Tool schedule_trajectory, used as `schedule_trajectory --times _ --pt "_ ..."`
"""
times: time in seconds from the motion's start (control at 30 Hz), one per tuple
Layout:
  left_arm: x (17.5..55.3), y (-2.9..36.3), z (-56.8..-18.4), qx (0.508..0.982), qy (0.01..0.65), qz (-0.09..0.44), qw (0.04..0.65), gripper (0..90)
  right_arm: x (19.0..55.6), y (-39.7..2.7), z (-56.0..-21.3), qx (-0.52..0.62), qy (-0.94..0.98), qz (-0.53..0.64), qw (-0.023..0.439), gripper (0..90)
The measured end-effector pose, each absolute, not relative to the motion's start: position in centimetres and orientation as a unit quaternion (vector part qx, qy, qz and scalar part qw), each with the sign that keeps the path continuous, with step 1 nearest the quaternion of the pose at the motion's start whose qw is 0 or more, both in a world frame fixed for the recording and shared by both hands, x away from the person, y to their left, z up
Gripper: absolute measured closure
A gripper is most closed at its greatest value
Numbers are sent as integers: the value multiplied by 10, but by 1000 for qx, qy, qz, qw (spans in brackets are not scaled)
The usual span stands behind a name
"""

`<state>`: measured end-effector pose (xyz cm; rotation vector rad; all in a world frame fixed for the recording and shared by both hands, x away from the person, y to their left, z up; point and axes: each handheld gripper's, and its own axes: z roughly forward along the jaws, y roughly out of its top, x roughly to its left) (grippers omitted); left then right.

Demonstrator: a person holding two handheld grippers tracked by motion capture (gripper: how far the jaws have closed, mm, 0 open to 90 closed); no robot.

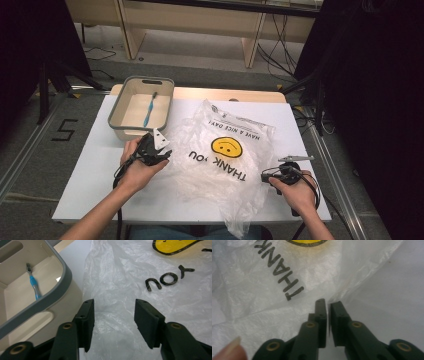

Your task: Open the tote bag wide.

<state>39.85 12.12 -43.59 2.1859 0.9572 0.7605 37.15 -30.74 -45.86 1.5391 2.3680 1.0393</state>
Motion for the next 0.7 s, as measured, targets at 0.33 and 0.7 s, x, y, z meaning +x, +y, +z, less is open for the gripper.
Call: schedule_trajectory --times 0.33,0.7 --pt "381 135 -438 819 380 244 353 423 367 -322 -419 467 773 389 180 453" --pt "372 132 -439 827 371 249 341 383 370 -301 -409 414 790 404 203 421"
